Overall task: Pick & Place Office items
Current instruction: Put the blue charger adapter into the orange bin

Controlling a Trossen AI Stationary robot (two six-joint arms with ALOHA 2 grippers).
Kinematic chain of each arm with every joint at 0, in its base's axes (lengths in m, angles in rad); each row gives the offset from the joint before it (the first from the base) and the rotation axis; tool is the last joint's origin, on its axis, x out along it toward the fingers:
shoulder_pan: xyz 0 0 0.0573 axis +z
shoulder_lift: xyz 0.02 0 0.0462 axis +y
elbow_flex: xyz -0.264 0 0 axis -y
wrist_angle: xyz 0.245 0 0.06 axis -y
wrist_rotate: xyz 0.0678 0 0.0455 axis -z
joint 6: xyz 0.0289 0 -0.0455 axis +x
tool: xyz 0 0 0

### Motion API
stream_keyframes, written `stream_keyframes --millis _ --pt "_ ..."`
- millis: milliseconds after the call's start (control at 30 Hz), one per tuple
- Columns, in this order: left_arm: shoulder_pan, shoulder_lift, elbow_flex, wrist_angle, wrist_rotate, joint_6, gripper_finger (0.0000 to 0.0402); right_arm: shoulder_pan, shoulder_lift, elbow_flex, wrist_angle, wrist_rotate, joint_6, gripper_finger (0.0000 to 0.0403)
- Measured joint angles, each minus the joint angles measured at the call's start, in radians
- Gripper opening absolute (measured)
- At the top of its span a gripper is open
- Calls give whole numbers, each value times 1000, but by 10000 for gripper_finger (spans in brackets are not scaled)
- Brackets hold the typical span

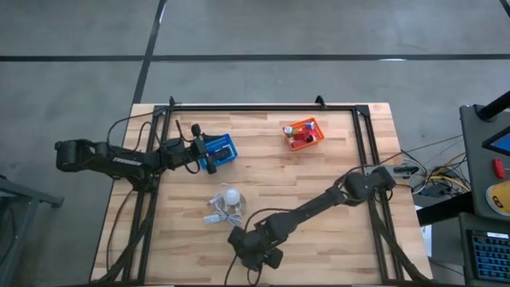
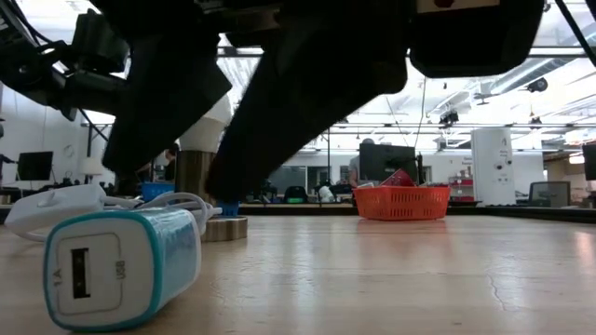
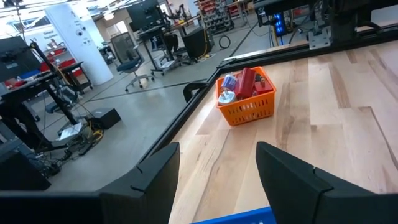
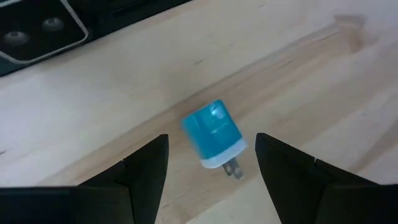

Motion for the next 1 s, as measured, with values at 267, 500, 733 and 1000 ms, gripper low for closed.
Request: stream_keyframes --millis 267,500,733,1000 --pt "0 0 0 0 0 4 216 0 39 41 -37 -15 -34 235" --pt "0 0 0 0 0 4 216 0 37 41 -19 -30 -58 235" --pt "0 0 0 0 0 4 216 0 46 39 1 -89 -7 235" --pt "0 0 0 0 4 3 216 -3 87 43 32 -125 18 235"
